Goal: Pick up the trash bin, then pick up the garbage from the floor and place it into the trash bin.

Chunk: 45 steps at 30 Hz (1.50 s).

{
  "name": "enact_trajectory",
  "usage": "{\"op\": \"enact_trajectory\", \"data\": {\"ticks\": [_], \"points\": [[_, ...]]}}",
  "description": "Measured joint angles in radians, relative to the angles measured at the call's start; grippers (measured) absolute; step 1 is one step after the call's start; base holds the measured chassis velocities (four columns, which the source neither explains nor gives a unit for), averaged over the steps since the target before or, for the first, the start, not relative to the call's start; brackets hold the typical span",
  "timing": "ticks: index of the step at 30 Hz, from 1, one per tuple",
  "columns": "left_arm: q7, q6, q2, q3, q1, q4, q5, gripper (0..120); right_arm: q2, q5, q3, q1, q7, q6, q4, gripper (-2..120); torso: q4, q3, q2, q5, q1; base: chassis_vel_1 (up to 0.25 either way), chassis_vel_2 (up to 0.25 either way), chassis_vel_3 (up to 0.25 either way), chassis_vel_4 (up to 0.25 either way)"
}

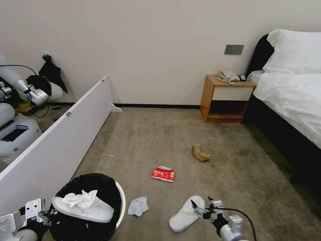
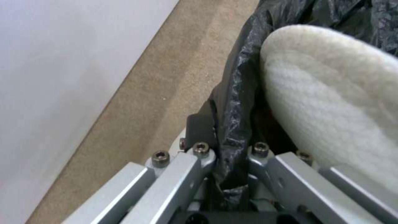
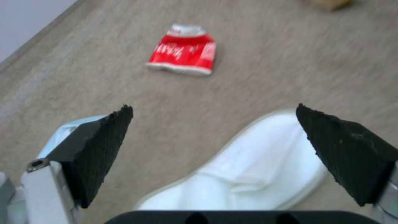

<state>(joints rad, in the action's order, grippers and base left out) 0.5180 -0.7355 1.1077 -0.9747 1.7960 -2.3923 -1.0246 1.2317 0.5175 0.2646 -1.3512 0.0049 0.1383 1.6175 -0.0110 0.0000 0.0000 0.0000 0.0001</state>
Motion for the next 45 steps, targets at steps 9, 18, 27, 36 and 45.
{"op": "enact_trajectory", "data": {"ticks": [9,18,27,36,45], "points": [[0.0,0.0,0.01,0.001,0.019,-0.015,0.009,2,0.074,0.038,-0.045,0.061,0.048,0.019,-0.092,100,-0.0001,0.0,0.0,-0.0003,0.0,0.0,0.0,0.0,0.0],[0.0,0.0,0.012,-0.009,0.035,-0.024,0.009,2,0.114,0.019,-0.058,0.082,0.155,0.057,-0.123,100,-0.0001,0.0,0.0,-0.0001,0.0,0.0,0.0,0.0,0.0],[-0.002,0.0,0.009,-0.014,0.039,-0.027,0.007,2,0.143,0.043,-0.04,0.086,0.275,0.064,-0.109,100,-0.0001,0.0,0.0,-0.0001,0.0,0.0,0.0,0.0,0.0],[-0.003,0.0,0.009,-0.012,0.039,-0.035,0.006,2,0.146,0.109,-0.021,0.089,0.281,0.077,-0.109,100,-0.0002,0.0,0.0,-0.0002,0.0,0.0,0.0,0.0,0.0],[-0.003,0.0,0.008,-0.012,0.043,-0.037,0.006,2,0.169,0.169,-0.01,0.124,0.285,0.094,-0.157,100,-0.0001,0.0,0.0,0.0,0.0,0.0,0.0,0.0,0.0]]}}
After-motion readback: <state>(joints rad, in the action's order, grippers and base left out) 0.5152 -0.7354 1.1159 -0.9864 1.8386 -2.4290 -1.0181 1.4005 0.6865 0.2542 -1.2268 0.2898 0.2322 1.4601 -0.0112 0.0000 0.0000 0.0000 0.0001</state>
